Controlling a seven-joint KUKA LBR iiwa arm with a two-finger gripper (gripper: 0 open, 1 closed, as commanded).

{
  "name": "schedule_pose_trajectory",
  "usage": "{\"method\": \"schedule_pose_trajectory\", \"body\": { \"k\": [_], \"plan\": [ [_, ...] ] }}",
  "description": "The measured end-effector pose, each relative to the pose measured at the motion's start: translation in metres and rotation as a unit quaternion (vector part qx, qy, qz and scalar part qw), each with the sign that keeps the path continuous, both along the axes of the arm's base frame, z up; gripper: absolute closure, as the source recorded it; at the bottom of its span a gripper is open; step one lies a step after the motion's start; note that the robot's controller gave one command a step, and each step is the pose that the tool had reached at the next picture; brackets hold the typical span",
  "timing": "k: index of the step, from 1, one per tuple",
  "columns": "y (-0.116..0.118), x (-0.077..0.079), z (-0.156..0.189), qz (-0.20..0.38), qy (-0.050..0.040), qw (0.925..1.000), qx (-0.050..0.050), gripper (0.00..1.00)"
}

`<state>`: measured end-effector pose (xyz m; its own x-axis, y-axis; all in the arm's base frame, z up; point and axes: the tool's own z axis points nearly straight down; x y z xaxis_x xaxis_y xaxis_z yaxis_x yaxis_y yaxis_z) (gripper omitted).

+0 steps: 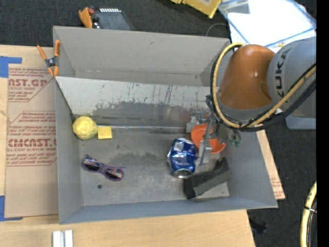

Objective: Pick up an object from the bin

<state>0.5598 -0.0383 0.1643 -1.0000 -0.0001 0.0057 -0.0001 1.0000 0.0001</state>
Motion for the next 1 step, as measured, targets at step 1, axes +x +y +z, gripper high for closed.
{"method": "schedule_pose_trajectory", "body": {
  "k": [1],
  "plan": [
    [-0.0001,0.0018,0.0045,0.000,-0.0038,1.0000,0.000,0.00]
  ]
}}
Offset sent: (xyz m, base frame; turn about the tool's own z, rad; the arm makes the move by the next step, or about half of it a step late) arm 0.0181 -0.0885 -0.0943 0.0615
